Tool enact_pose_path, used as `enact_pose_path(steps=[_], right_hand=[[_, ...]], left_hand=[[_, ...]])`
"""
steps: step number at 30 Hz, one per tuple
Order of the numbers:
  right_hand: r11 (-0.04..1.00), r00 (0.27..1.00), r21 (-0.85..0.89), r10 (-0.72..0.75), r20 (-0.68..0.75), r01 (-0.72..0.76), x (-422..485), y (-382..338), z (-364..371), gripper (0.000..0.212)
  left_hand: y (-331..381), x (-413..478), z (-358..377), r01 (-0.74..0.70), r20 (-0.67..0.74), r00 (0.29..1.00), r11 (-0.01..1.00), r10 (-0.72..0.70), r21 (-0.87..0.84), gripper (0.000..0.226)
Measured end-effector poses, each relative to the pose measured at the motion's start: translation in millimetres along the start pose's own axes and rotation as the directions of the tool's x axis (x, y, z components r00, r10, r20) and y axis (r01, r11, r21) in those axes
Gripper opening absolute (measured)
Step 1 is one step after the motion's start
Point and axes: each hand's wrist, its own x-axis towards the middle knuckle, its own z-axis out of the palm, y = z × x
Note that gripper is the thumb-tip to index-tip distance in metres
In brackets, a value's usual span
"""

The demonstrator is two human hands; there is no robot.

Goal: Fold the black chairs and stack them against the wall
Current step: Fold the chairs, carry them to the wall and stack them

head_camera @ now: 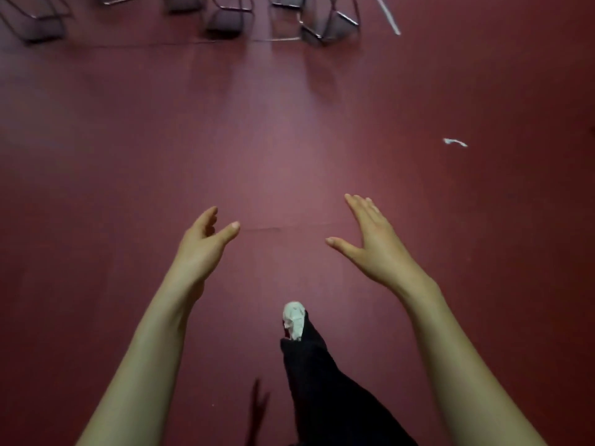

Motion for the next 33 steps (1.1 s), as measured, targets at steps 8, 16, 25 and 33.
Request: enact_pose_path(steps=[8, 16, 25, 33], right_hand=[[0.979, 0.977, -0.022, -0.2, 0.08, 0.202, 274, -96, 0, 0.079], [0.95, 0.944, -0.024, -0.306, 0.121, 0.311, 516, -178, 23, 0.078], [0.973, 0.973, -0.027, -0.228, 0.036, 0.229, 794, -260, 21, 0.076], [0.997, 0.997, -0.001, -0.08, 0.023, 0.08, 1038, -266, 11, 0.071]], left_hand=[[61, 210, -66, 0.057, -0.152, 0.986, 0.995, -0.07, -0.085, 0.056], [105, 437, -130, 0.019, -0.255, 0.964, 0.98, -0.07, -0.197, 0.052], [206, 733, -187, -0.039, -0.18, 0.984, 0.982, 0.005, -0.187, 0.049], [274, 986, -194, -0.008, -0.065, 0.998, 0.988, -0.002, -0.155, 0.045]])
